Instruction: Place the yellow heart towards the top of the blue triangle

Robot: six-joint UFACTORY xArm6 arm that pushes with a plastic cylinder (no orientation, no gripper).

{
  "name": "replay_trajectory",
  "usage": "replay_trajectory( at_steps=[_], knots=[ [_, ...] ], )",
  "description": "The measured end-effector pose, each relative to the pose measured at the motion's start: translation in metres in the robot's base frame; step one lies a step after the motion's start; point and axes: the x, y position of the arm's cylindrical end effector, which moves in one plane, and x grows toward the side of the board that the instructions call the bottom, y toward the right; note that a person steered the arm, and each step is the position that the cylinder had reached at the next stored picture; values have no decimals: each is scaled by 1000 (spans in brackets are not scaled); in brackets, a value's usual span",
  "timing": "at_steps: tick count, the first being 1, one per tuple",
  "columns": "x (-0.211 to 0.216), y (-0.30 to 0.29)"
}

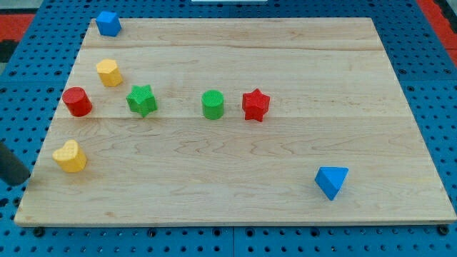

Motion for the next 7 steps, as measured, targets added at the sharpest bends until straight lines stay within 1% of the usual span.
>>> replay_trajectory(
  at_steps=[1, 2, 3, 4, 5, 6, 7],
  knots=[
    [-28, 70],
    [-42, 112],
    [-42, 95],
    [-51, 162],
    [-60, 165],
    [-64, 154],
    [-76, 185]
  ],
)
